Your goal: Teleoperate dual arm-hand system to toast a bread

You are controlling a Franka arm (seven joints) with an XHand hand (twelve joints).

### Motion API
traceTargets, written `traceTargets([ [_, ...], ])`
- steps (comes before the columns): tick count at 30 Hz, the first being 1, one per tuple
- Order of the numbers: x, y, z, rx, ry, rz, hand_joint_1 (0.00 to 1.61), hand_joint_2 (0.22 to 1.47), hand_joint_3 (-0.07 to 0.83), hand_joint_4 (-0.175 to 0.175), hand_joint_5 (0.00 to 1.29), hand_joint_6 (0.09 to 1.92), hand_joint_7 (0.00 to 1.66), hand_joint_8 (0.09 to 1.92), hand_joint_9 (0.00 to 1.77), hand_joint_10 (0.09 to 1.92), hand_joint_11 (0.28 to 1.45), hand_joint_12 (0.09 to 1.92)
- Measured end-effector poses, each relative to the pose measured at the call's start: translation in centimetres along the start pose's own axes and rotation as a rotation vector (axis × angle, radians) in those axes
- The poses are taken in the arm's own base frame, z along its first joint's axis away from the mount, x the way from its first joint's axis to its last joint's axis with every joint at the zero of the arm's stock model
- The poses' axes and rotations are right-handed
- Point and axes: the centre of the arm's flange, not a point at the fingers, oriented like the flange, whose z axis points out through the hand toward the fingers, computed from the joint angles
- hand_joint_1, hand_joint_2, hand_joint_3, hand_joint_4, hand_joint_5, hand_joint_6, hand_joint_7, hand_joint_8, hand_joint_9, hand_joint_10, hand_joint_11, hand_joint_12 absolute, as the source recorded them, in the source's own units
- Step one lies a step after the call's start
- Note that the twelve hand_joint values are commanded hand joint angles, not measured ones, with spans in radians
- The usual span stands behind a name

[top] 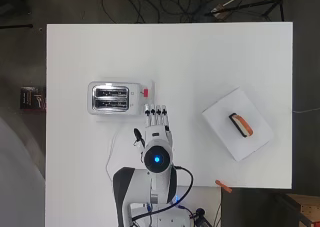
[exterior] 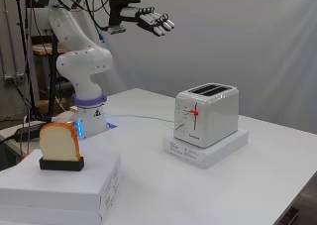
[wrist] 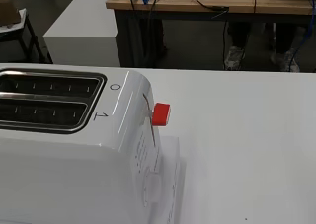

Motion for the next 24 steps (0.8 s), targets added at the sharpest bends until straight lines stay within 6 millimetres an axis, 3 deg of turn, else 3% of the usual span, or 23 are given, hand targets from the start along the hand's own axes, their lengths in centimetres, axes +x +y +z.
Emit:
traceTargets([
  [5,-1.4,1.8,-0.2,0.010,0.033,-0.112,0.26,1.22,0.008,-0.065,0.20,0.09,0.29,0.09,0.41,0.09,0.46,0.09],
  [7,-1.9,2.3,-0.3,0.019,0.029,-0.073,0.20,1.22,0.006,-0.072,0.22,0.09,0.31,0.09,0.42,0.09,0.46,0.09],
  [10,-3.2,3.3,-0.2,0.025,-0.014,0.080,0.08,1.18,-0.009,-0.053,0.25,0.09,0.31,0.09,0.41,0.09,0.45,0.09],
  [12,-5.0,4.4,0.2,0.016,-0.051,0.232,0.03,1.16,-0.013,-0.041,0.26,0.09,0.31,0.09,0.40,0.09,0.45,0.09],
  [15,-7.7,6.1,1.0,0.010,-0.105,0.406,0.00,1.11,-0.024,0.029,0.25,0.09,0.27,0.09,0.33,0.09,0.42,0.09],
  [17,-10.5,7.8,1.9,0.041,-0.109,0.481,0.00,1.09,-0.023,0.056,0.25,0.09,0.26,0.09,0.33,0.09,0.43,0.09],
  [19,-13.7,9.7,3.4,0.101,-0.101,0.548,0.00,1.08,-0.019,0.065,0.25,0.09,0.26,0.09,0.35,0.09,0.44,0.09],
  [21,-16.6,11.7,5.4,0.179,-0.107,0.620,0.00,1.03,-0.010,0.062,0.25,0.09,0.31,0.09,0.50,0.09,0.53,0.09],
  [24,-18.8,14.6,8.2,0.254,-0.143,0.682,0.00,0.99,-0.004,0.053,0.28,0.09,0.41,0.09,0.68,0.09,0.62,0.09],
])
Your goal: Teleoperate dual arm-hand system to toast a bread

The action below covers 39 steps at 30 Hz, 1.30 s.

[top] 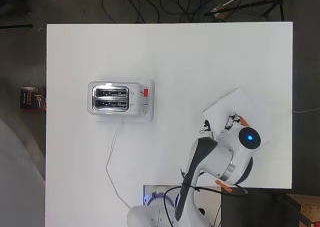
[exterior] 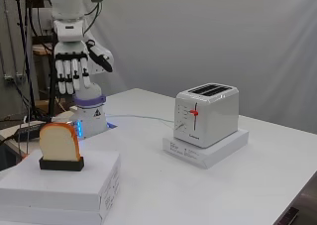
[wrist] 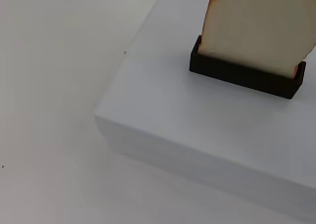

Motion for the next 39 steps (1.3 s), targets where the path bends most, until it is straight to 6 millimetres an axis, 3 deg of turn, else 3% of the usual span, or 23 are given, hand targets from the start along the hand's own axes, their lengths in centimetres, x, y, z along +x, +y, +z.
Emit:
traceTargets([
  [8,4.7,8.3,2.1,0.062,-0.085,0.079,0.00,0.98,-0.003,0.028,0.42,0.09,0.55,0.09,0.83,0.09,0.66,0.09],
  [11,6.5,11.1,4.0,0.096,-0.113,0.078,0.00,0.97,-0.005,0.028,0.43,0.09,0.55,0.09,0.82,0.09,0.64,0.09],
  [15,7.4,14.3,6.5,0.144,-0.109,0.041,0.02,0.97,-0.003,0.033,0.42,0.09,0.54,0.09,0.78,0.09,0.61,0.09],
  [17,7.2,15.4,7.6,0.162,-0.105,0.021,0.03,0.98,0.000,0.032,0.42,0.09,0.55,0.09,0.77,0.09,0.61,0.09],
  [20,6.7,15.7,7.3,0.148,-0.083,0.003,0.05,0.98,0.003,0.027,0.44,0.09,0.57,0.09,0.75,0.09,0.58,0.09],
  [24,4.2,14.6,8.4,0.176,-0.058,-0.039,0.11,1.00,0.008,0.010,0.46,0.09,0.56,0.09,0.70,0.09,0.55,0.09],
  [28,1.6,14.5,9.9,0.224,-0.039,-0.048,0.13,1.02,0.008,-0.011,0.39,0.09,0.52,0.09,0.67,0.09,0.54,0.09],
  [32,0.3,15.4,10.4,0.247,-0.029,-0.011,0.13,1.02,0.004,0.001,0.35,0.09,0.48,0.09,0.66,0.09,0.56,0.09],
  [34,-0.5,15.9,10.9,0.255,-0.030,0.003,0.17,1.03,0.004,0.007,0.36,0.09,0.54,0.09,0.70,0.09,0.57,0.09],
  [37,-1.6,16.6,11.9,0.271,0.004,0.027,0.28,1.03,-0.004,0.009,0.41,0.09,0.65,0.09,0.79,0.09,0.57,0.09],
  [38,-1.7,16.8,12.2,0.274,0.015,0.030,0.37,1.05,-0.002,0.021,0.49,0.09,0.73,0.09,0.85,0.09,0.57,0.09],
  [39,-1.8,16.9,12.4,0.277,0.024,0.021,0.75,1.06,-0.001,-0.048,0.65,0.41,0.88,0.28,0.99,0.23,0.65,0.09],
])
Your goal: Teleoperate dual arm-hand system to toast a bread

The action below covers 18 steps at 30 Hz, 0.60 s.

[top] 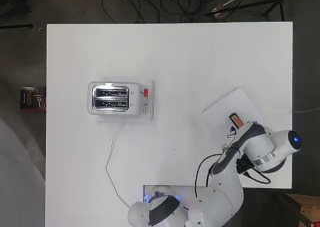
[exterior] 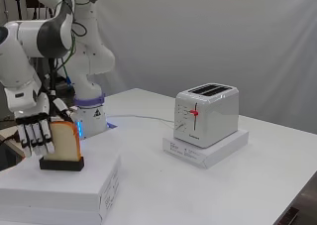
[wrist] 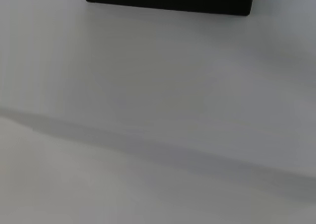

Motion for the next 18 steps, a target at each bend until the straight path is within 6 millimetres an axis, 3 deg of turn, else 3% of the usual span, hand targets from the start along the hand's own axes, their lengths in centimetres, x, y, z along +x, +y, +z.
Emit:
traceTargets([
  [1,-0.3,0.1,0.0,0.000,-0.001,-0.021,1.04,1.07,0.002,-0.105,0.72,0.76,0.96,0.52,1.07,0.47,0.73,0.09],
  [2,-0.8,0.1,-0.3,-0.010,-0.009,-0.041,1.20,1.09,0.001,-0.140,0.73,1.00,0.98,0.71,1.09,0.68,0.79,0.09],
  [4,-2.2,-0.6,-2.1,-0.061,-0.011,-0.062,1.33,1.12,0.001,-0.168,0.70,1.22,0.98,0.88,1.08,0.91,0.83,0.09],
  [6,-4.1,-2.2,-5.0,-0.130,0.026,-0.058,1.31,1.14,-0.002,-0.174,0.70,1.28,1.03,0.88,1.16,0.75,0.86,0.09],
  [9,-4.9,-3.2,-6.6,-0.162,0.089,-0.087,1.24,1.18,-0.002,-0.175,0.67,1.35,1.06,0.94,1.31,0.33,0.86,0.13],
  [11,-3.0,-3.1,-5.6,-0.135,0.118,-0.158,1.22,1.20,0.001,-0.173,0.64,1.39,1.02,1.02,1.34,0.19,0.85,0.16],
  [13,0.7,-3.6,-4.0,-0.100,0.109,-0.245,1.20,1.24,0.002,-0.175,0.56,1.50,0.94,1.14,1.32,0.13,0.82,0.17],
  [16,6.5,-6.6,-2.8,-0.104,0.034,-0.345,1.18,1.26,0.001,-0.175,0.52,1.57,0.90,1.17,1.31,0.10,0.82,0.17],
  [18,9.3,-9.3,-3.2,-0.134,0.002,-0.397,1.18,1.27,0.000,-0.175,0.52,1.57,0.90,1.19,1.31,0.10,0.82,0.17],
])
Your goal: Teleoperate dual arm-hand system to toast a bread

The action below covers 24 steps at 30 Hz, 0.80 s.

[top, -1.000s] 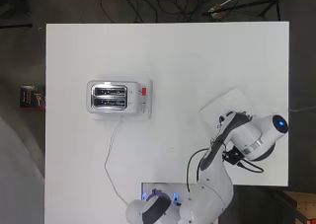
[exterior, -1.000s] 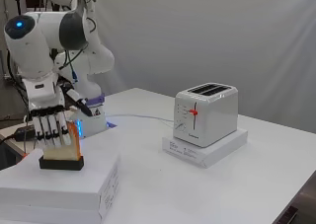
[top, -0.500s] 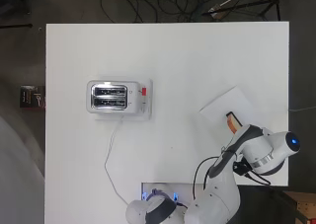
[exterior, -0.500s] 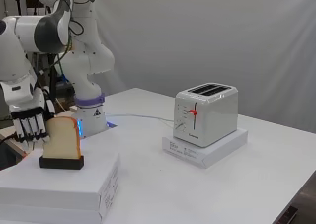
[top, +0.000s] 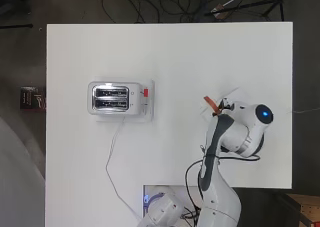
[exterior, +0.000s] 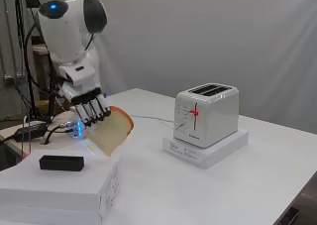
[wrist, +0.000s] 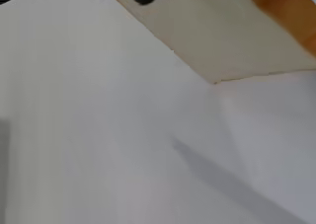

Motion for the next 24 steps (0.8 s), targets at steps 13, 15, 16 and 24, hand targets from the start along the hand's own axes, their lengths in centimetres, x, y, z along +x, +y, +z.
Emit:
traceTargets([
  [13,18.8,-16.5,-5.5,-0.135,0.106,-0.714,0.81,1.32,0.003,0.172,0.60,1.53,1.21,0.22,1.29,0.35,0.69,0.62],
  [15,20.7,-17.8,-4.3,-0.069,0.215,-0.790,0.82,1.31,0.002,0.175,0.62,1.51,1.25,0.19,1.26,0.48,0.67,0.70],
  [16,21.9,-18.4,-3.6,-0.027,0.270,-0.813,0.82,1.31,0.001,0.175,0.63,1.50,1.26,0.18,1.25,0.52,0.66,0.73],
  [24,33.4,-25.0,3.9,0.116,0.321,-0.967,0.84,1.30,-0.001,0.175,0.65,1.46,1.29,0.16,1.24,0.52,0.66,0.72],
])
